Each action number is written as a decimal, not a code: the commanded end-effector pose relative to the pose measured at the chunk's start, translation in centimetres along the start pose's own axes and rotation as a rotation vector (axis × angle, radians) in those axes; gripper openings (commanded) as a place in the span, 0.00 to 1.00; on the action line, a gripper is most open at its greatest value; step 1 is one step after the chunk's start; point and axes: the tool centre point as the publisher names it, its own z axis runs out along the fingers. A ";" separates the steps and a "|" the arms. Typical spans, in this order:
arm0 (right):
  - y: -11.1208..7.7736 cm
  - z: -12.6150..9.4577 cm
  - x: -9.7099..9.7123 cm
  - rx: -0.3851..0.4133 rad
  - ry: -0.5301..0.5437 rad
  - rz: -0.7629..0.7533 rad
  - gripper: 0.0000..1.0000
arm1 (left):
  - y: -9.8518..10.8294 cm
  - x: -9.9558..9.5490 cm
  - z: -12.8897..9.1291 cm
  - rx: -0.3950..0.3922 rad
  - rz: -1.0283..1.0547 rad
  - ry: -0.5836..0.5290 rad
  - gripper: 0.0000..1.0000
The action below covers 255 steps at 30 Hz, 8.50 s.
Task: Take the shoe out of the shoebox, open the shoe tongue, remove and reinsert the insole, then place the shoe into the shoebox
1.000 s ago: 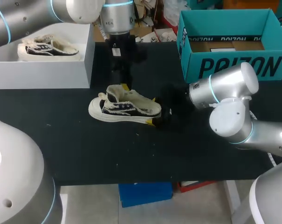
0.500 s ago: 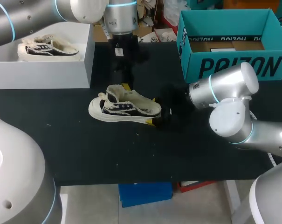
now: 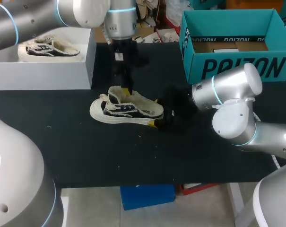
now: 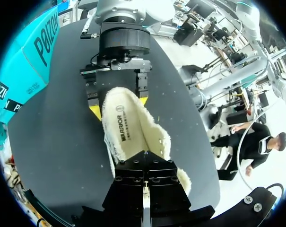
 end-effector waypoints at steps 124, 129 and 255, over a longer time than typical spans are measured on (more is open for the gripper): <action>0.0 0.2 0.0 0.004 -0.001 0.002 0.00 | 5.3 -2.2 10.1 -0.346 -0.051 -0.848 0.25; 0.0 0.2 0.0 0.004 -0.001 0.002 0.00 | 5.1 -2.3 10.0 -0.320 -0.057 -0.828 0.00; 0.0 0.2 0.0 0.004 -0.001 0.002 0.00 | -1.7 -0.5 -0.6 0.056 -0.066 -0.147 0.00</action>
